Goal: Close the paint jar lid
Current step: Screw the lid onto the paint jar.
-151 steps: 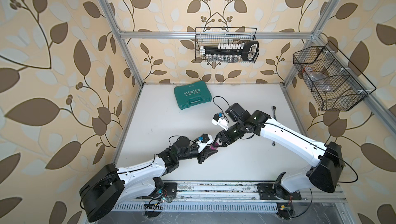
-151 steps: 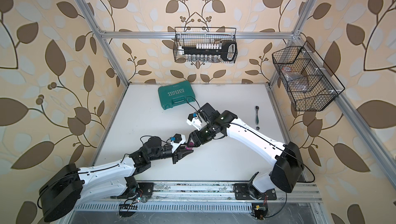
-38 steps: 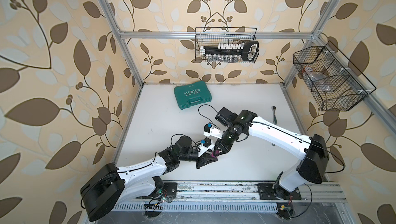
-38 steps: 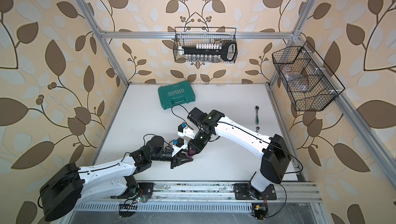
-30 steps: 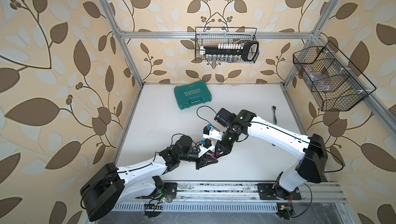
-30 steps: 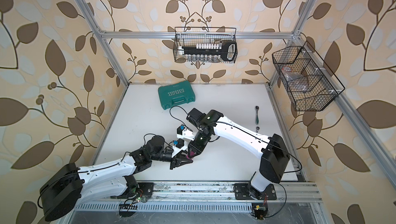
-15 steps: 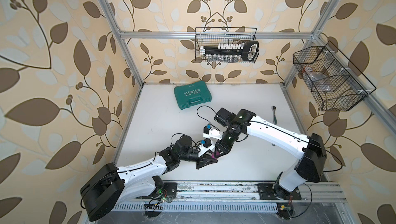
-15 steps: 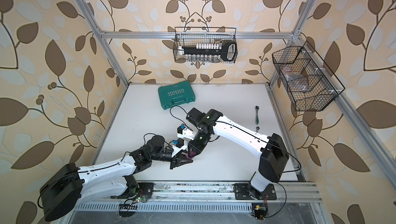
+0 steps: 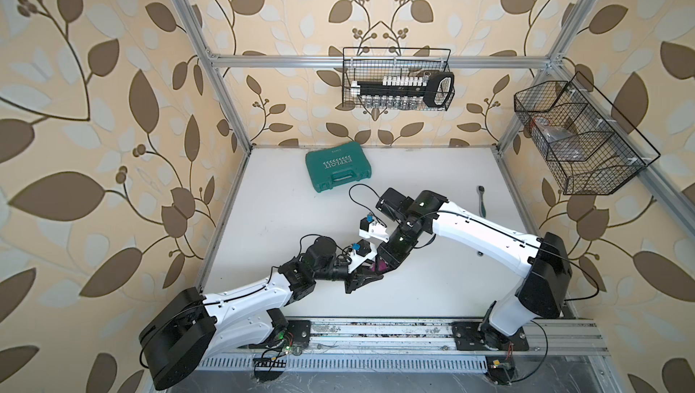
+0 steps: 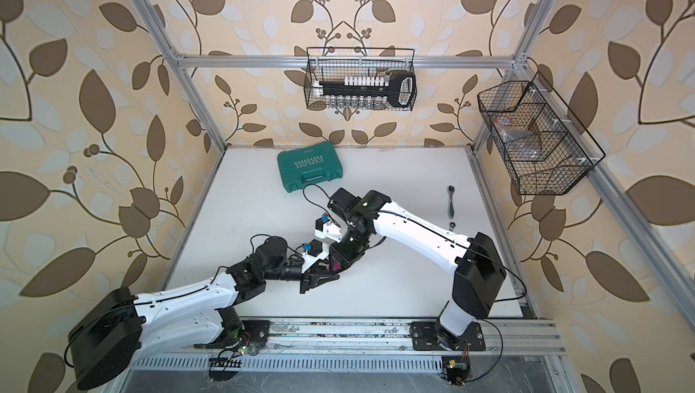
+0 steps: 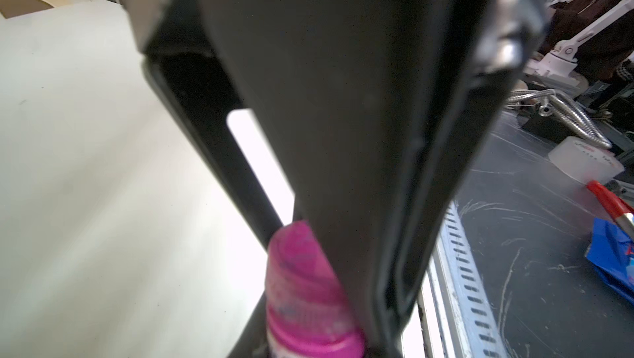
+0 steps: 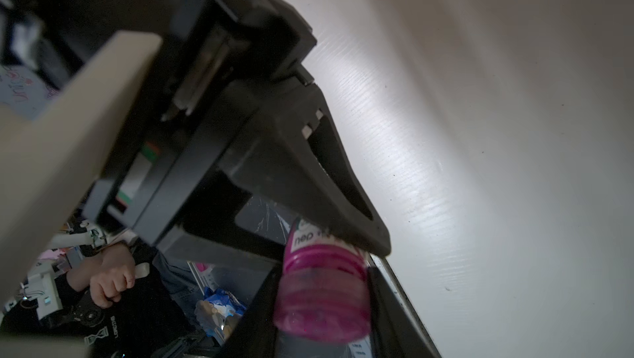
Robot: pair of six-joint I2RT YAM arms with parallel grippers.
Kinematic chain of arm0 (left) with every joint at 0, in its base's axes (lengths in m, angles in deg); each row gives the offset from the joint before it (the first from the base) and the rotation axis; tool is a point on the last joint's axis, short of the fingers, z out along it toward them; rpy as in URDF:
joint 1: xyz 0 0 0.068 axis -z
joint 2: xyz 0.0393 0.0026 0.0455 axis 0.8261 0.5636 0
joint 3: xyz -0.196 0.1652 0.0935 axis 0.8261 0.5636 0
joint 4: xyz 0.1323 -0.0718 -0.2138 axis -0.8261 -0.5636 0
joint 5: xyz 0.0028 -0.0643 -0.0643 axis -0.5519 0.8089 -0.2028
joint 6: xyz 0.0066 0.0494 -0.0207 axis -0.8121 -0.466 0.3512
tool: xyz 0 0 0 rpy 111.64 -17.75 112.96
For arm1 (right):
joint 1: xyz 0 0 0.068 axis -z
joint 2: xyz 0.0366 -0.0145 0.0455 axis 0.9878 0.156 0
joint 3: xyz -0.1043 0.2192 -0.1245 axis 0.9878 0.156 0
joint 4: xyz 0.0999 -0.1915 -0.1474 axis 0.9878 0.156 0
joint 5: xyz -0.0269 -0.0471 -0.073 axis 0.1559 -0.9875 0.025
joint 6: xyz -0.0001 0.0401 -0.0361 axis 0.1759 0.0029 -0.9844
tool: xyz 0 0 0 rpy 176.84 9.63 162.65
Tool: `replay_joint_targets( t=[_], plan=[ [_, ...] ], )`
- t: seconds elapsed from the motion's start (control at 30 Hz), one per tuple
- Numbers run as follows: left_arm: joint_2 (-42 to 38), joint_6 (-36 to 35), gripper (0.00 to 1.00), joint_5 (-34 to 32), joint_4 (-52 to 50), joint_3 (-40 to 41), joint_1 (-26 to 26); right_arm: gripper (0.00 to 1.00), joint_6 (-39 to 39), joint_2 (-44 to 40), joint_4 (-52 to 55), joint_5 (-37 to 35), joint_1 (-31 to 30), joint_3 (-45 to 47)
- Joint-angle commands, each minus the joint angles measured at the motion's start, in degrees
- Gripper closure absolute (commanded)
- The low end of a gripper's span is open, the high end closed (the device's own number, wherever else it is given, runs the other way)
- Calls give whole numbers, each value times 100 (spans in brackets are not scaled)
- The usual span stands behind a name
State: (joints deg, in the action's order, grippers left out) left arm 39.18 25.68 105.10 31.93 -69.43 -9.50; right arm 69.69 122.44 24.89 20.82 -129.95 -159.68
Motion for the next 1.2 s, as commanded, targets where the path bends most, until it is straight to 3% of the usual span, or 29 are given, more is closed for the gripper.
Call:
replay_joint_targets(
  t=[0.0,0.43,0.63,0.83,0.93,1.07,1.17],
  plan=[
    [75,73,100,-211,720,-386,144,55,204,60,-897,684,-66,-151],
    [340,206,100,-232,961,-323,147,30,834,-1104,-2182,1471,819,923],
    [413,301,100,-322,1168,-309,153,24,1374,-1717,-3087,2076,1489,1700],
    [406,362,100,-303,1232,-322,152,22,1382,-2134,-3133,2085,1939,2129],
    [351,359,100,-305,1159,-328,153,22,1006,-2358,-2746,1726,1990,2169],
    [233,457,100,-462,1304,-287,148,22,1533,-2763,-3435,1908,2049,2709],
    [172,493,100,-558,1393,-289,148,19,2641,-3312,-4989,2375,2215,3520]
  ],
)
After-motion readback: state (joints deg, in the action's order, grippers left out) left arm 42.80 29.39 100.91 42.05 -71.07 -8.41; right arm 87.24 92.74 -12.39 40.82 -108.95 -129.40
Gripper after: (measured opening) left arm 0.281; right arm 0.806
